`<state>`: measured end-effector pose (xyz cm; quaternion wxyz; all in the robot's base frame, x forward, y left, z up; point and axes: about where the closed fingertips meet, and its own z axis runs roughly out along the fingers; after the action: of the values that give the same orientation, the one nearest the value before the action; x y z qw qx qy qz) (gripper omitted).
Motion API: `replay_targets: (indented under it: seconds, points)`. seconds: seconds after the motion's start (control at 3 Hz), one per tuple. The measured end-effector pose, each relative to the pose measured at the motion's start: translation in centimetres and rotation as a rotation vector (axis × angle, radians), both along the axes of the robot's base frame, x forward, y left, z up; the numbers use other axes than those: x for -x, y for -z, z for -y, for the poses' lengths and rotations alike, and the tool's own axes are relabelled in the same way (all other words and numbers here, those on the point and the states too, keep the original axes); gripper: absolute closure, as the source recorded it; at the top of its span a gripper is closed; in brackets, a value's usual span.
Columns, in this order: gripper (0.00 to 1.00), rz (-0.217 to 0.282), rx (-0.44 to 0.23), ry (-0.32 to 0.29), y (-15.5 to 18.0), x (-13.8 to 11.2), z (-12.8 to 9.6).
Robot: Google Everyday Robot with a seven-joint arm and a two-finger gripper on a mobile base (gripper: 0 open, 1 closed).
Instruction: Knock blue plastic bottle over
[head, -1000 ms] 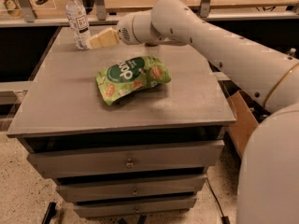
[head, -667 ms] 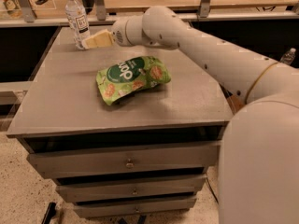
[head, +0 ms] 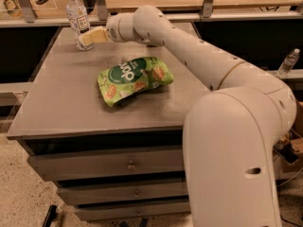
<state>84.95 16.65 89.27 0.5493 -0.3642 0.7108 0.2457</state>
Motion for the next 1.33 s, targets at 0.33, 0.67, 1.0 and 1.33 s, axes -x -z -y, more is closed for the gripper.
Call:
replay_targets:
  seconds: [0.33,0.67,1.0,1.33]
  points:
    - [0.00,0.024,0.000,-0.013,-0.4,-2.2,-1.2]
    - [0.00,0.030,-0.004,-0.045,-1.3,-3.1,-2.8]
    - [0.00,0.025,-0.012,-0.084,-1.9,-3.0,-4.2]
    - [0.00,0.020,-0.017,-0.118,-2.3,-2.8,-5.4]
